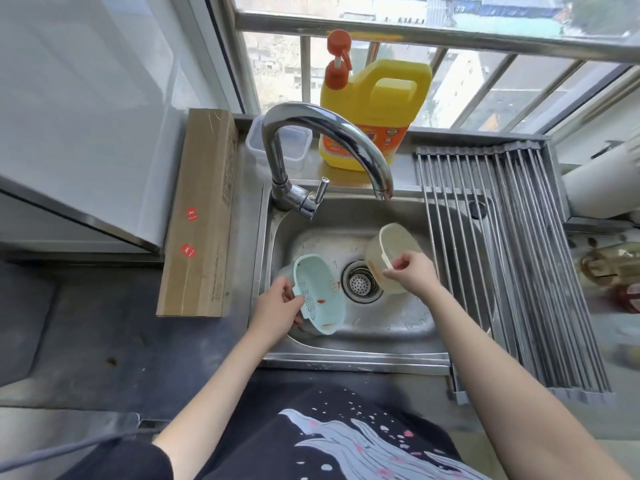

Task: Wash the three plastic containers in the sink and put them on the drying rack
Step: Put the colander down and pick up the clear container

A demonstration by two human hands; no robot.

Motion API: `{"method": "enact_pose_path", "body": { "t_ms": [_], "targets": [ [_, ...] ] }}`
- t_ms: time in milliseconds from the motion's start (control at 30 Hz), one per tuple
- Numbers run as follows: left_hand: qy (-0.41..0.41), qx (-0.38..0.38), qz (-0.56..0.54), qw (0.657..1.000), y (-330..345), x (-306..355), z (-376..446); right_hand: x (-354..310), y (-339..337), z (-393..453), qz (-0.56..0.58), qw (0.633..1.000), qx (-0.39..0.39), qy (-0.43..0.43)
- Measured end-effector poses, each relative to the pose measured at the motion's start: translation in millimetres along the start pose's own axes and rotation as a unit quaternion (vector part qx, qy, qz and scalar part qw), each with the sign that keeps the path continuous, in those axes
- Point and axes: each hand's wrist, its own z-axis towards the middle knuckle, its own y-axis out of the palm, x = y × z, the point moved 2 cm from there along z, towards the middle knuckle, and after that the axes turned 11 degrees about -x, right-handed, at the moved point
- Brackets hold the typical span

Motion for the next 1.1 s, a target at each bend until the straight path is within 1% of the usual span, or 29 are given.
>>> {"method": "enact_pose_path", "body": {
  "t_ms": [100, 167, 233, 367, 433, 533, 600, 667, 733, 800, 833, 867, 900, 967, 1000, 1033, 1100],
  "targets": [
    [-0.016, -0.003, 0.001, 1.000, 0.6, -0.6, 3.9, 14.3, 10.8, 7.2, -0.059, 0.997, -0.018, 0.049],
    [-0.021, -0.006, 0.000, 1.000, 1.0, -1.7, 6.3, 22.4, 20.2, 10.1, -0.069, 0.994, -0.026, 0.079],
    [-0.027, -0.007, -0.001, 1.000, 1.6, -3.2, 8.3, 30.8, 28.7, 13.2, -0.076, 0.992, -0.006, 0.105],
    [-0.038, -0.010, -0.012, 0.999, 3.7, -3.7, 11.7, 48.8, 34.8, 23.7, -0.065, 0.984, 0.064, 0.154],
    [-0.040, -0.008, -0.018, 0.999, 4.4, -3.4, 13.4, 52.0, 32.7, 27.4, -0.068, 0.980, 0.072, 0.172],
    [-0.041, -0.006, -0.022, 0.999, 5.2, -4.0, 15.9, 53.8, 29.5, 26.8, -0.073, 0.977, 0.066, 0.189],
    [-0.041, -0.003, -0.023, 0.999, 5.4, -4.9, 17.5, 54.6, 29.8, 20.9, -0.034, 0.978, 0.068, 0.194],
    [-0.037, -0.003, -0.022, 0.999, 5.5, -6.1, 19.1, 54.9, 33.3, 13.6, -0.006, 0.974, 0.093, 0.206],
    [-0.036, -0.007, -0.020, 0.999, 6.1, -7.9, 20.2, 49.3, 41.3, 4.9, -0.013, 0.969, 0.138, 0.206],
    [-0.035, -0.011, -0.017, 0.999, 6.8, -8.4, 20.0, 40.3, 55.2, -2.2, 0.003, 0.971, 0.175, 0.161],
    [-0.034, -0.012, -0.015, 0.999, 7.0, -8.2, 19.7, 35.4, 65.7, -4.1, 0.019, 0.978, 0.162, 0.127],
    [-0.033, -0.012, -0.013, 0.999, 7.0, -7.7, 19.4, 32.1, 78.1, -3.6, 0.038, 0.987, 0.118, 0.099],
    [-0.032, -0.014, -0.012, 0.999, 6.9, -6.8, 18.7, 29.0, 91.6, -3.4, 0.050, 0.994, 0.044, 0.086],
    [-0.032, -0.014, -0.008, 0.999, 5.8, -5.1, 16.5, 24.6, 115.6, -5.3, 0.043, 0.988, -0.113, 0.090],
    [-0.032, -0.014, -0.007, 0.999, 4.9, -4.6, 15.1, 23.6, 123.0, -6.6, 0.044, 0.982, -0.160, 0.092],
    [-0.033, -0.012, -0.007, 0.999, 3.7, -4.4, 13.5, 22.2, 128.1, -8.1, 0.060, 0.978, -0.180, 0.087],
    [-0.029, -0.010, -0.005, 1.000, 0.6, -3.8, 10.2, 21.6, 132.8, -8.3, 0.102, 0.975, -0.178, 0.079]
  ]
}}
